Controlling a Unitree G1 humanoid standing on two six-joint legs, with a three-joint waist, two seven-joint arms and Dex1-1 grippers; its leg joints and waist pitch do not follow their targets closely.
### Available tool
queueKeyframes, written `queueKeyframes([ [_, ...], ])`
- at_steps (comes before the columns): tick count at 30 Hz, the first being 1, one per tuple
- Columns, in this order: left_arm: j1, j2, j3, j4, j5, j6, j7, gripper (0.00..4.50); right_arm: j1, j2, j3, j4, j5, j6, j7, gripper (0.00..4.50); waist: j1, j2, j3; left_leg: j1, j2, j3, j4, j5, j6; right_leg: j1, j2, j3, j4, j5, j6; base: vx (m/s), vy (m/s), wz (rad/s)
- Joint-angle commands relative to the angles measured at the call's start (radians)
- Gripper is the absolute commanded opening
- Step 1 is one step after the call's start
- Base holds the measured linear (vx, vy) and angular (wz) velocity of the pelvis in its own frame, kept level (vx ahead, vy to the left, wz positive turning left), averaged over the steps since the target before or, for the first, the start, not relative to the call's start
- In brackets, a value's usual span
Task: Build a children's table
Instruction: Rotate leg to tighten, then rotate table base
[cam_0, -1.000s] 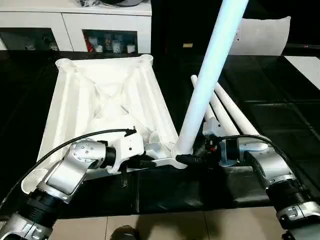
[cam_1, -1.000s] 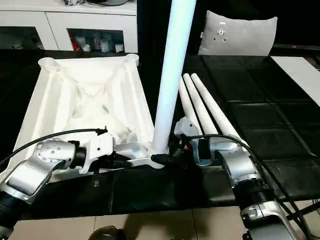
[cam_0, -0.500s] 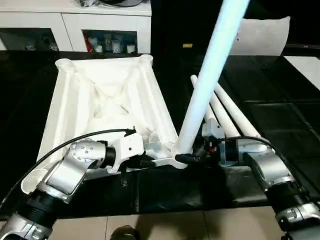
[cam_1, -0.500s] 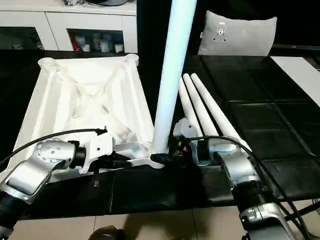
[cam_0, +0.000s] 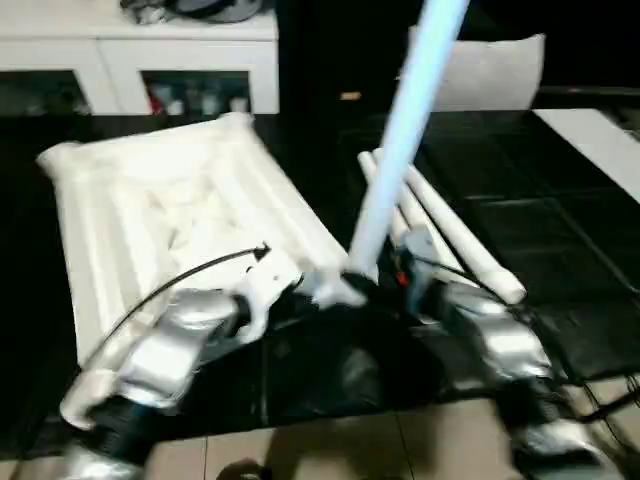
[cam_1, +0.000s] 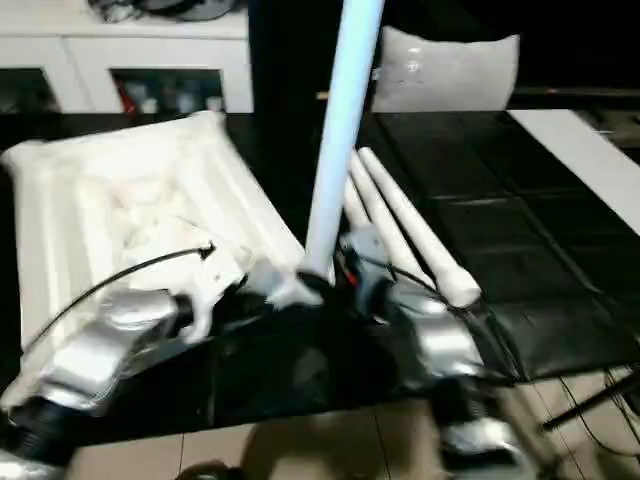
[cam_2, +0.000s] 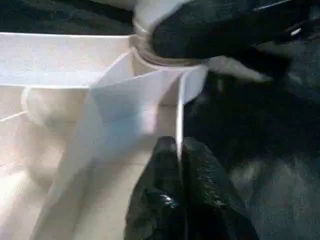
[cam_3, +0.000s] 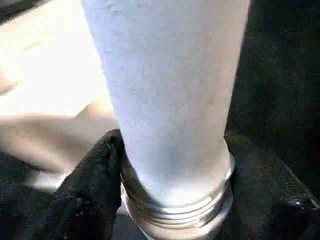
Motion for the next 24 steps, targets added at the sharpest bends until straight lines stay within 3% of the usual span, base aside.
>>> queueKeyframes([
  [1,-0.064,-0.106,0.011,-0.022,-0.034,-0.031,0.108,0.0,-0.016,0.105,0.061,0.045,0.034,0.027,-0.033,2.7,-0.004,0.008,-0.058,0.024,0.091,-0.065,-0.087,-0.374,-0.074,0.014,-0.117,0.061,-0.1,-0.427,-0.141,0.0,0.0,0.0],
  [2,-0.071,-0.134,0.02,-0.012,-0.027,-0.032,0.145,0.0,-0.026,0.12,0.05,0.064,0.028,0.028,-0.078,2.7,0.0,0.007,-0.062,0.028,0.09,-0.062,-0.085,-0.353,-0.066,0.014,-0.116,0.064,-0.098,-0.377,-0.146,0.0,0.0,0.0],
  [5,-0.084,-0.17,0.018,0.002,0.001,-0.029,0.197,0.0,-0.044,0.139,0.027,0.096,0.003,0.002,-0.155,2.7,0.003,0.006,-0.065,0.022,0.09,-0.055,-0.084,-0.296,-0.044,0.017,-0.113,0.066,-0.09,-0.28,-0.158,0.0,0.0,0.0],
  [6,-0.092,-0.168,0.009,0.009,0.017,-0.031,0.206,0.0,-0.043,0.137,0.017,0.093,0.003,-0.012,-0.156,3.4,0.006,0.003,-0.073,0.016,0.087,-0.051,-0.078,-0.223,-0.022,0.026,-0.112,0.065,-0.079,-0.18,-0.17,0.0,0.0,0.0],
  [8,-0.093,-0.163,0.007,0.009,0.018,-0.031,0.203,0.0,-0.038,0.134,0.014,0.084,0.009,-0.011,-0.146,3.4,0.011,0.005,-0.077,0.012,0.087,-0.048,-0.073,-0.164,0.0,0.028,-0.11,0.064,-0.07,-0.096,-0.181,0.027,-0.009,0.01],
  [9,-0.093,-0.149,0.004,0.007,0.023,-0.027,0.196,0.0,-0.031,0.124,0.012,0.065,0.007,-0.018,-0.137,3.53,0.01,0.005,-0.075,0.007,0.087,-0.048,-0.072,-0.128,0.032,0.03,-0.109,0.062,-0.065,-0.035,-0.198,0.0,0.0,0.0],
  [14,-0.097,-0.124,0.007,0.013,0.045,-0.019,0.197,0.0,-0.018,0.081,0.018,0.034,-0.041,-0.043,-0.149,3.87,0.01,0.003,-0.072,0.007,0.089,-0.046,-0.073,-0.153,0.036,0.028,-0.109,0.06,-0.073,-0.101,-0.2,0.0,0.0,0.0],
  [15,-0.106,-0.12,0.017,0.031,0.047,-0.005,0.206,0.0,-0.002,0.055,0.011,-0.025,-0.019,-0.016,-0.131,4.08,0.009,0.004,-0.067,0.009,0.09,-0.048,-0.078,-0.192,0.022,0.027,-0.109,0.061,-0.08,-0.167,-0.183,0.0,0.0,0.0],
  [17,-0.112,-0.12,0.026,0.044,0.051,0.0,0.221,0.0,0.009,0.045,0.009,-0.056,-0.013,-0.011,-0.126,4.22,0.009,0.004,-0.067,0.012,0.092,-0.05,-0.081,-0.221,0.008,0.026,-0.107,0.061,-0.082,-0.2,-0.163,0.0,0.0,0.0],
  [19,-0.123,-0.123,0.04,0.069,0.056,-0.001,0.245,0.0,0.021,0.032,0.003,-0.096,-0.005,-0.009,-0.118,4.33,0.006,0.002,-0.066,0.009,0.09,-0.053,-0.082,-0.229,-0.001,0.028,-0.109,0.061,-0.084,-0.212,-0.157,0.0,0.0,0.0],
  [20,-0.13,-0.124,0.047,0.084,0.058,-0.003,0.258,0.27,0.027,0.026,-0.002,-0.117,0.0,-0.007,-0.112,4.47,0.005,0.001,-0.068,0.008,0.09,-0.053,-0.081,-0.222,-0.001,0.028,-0.112,0.062,-0.083,-0.203,-0.159,0.0,0.0,0.0],
  [24,-0.138,-0.136,0.066,0.099,0.032,-0.026,0.249,0.54,0.054,0.008,-0.014,-0.202,0.021,0.009,-0.102,4.5,0.011,0.002,-0.071,0.007,0.09,-0.049,-0.075,-0.167,0.021,0.027,-0.11,0.063,-0.078,-0.127,-0.169,0.0,0.0,0.0],
])
